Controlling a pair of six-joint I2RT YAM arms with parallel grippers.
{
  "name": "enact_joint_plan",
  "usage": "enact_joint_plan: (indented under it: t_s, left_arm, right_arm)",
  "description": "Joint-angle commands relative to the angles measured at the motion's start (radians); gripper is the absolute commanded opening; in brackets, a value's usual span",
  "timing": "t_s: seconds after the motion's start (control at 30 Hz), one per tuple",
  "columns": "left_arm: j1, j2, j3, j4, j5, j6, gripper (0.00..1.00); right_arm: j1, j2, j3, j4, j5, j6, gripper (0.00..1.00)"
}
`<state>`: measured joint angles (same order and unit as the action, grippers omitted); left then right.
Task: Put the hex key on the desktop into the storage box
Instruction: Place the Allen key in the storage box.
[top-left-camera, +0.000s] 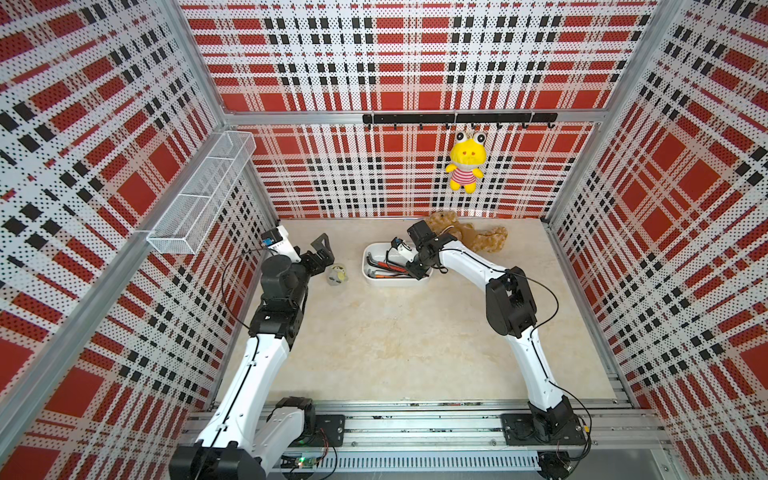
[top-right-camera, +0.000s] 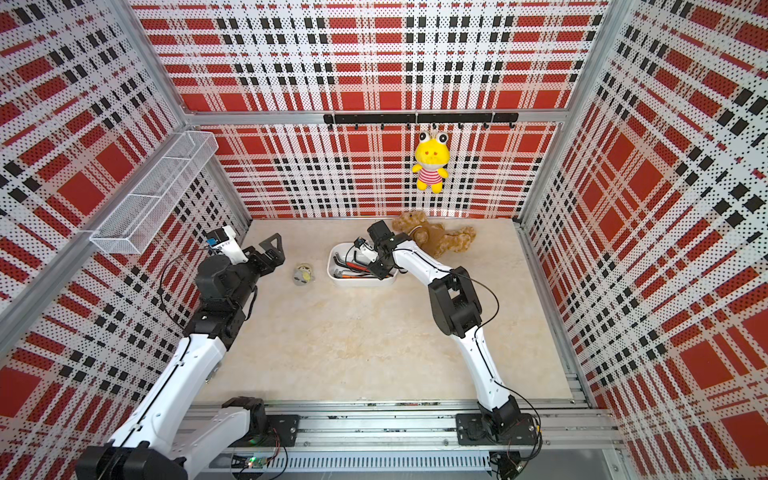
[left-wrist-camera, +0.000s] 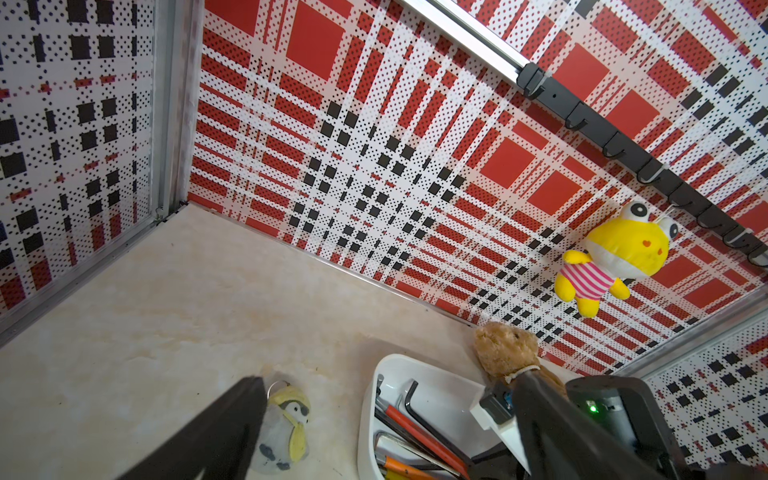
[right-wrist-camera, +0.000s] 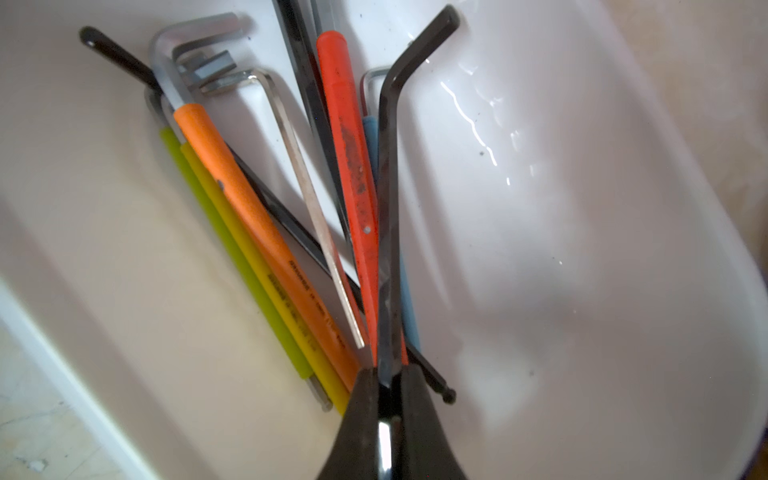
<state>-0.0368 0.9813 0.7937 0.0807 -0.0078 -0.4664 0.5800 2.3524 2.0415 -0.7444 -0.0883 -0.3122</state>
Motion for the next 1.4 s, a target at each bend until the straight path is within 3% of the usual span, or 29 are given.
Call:
enact_joint_plan:
  t_s: [0.0, 0.2, 0.4, 0.97, 1.0, 1.03, 1.07, 1.27, 1.37]
  left_arm:
    - [0.012, -0.002, 0.033, 0.007, -0.007, 0.015, 1.00]
    - [0.011, -0.002, 0.033, 0.007, -0.006, 0.015, 1.00]
    - [0.011, -0.010, 0.027, 0.001, -0.016, 0.018, 1.00]
    - [0.015, -0.001, 0.018, -0.001, -0.015, 0.015, 1.00]
    - [0.015, -0.001, 0.018, -0.001, -0.015, 0.017, 1.00]
    - [0.015, -0.001, 0.017, 0.001, -0.017, 0.017, 1.00]
    - [0.014, 0.000, 0.016, 0.001, -0.018, 0.017, 1.00]
    - [0.013, 0.012, -0.004, 0.018, -0.017, 0.022, 0.99]
    - [0.014, 0.020, -0.019, 0.044, -0.020, 0.034, 0.99]
  right_arm:
    - [-0.002, -0.110, -0.044, 0.156, -0.029, -0.046, 0.00]
    - [-0.002, -0.024, 0.095, 0.079, -0.170, -0.087, 0.00]
    - [0.001, 0.106, 0.240, 0.030, -0.221, -0.090, 0.00]
    - [0.003, 0.121, 0.102, 0.071, -0.251, -0.086, 0.00]
    - [0.003, 0.128, 0.104, 0.070, -0.247, -0.080, 0.10]
    - [0.003, 0.132, 0.107, 0.067, -0.241, -0.077, 0.29]
    - [0.003, 0.134, 0.109, 0.066, -0.237, -0.073, 0.40]
    - [0.003, 0.064, 0.072, 0.129, -0.210, -0.038, 1.00]
    - [0.003, -0.018, 0.037, 0.183, -0.169, 0.004, 1.00]
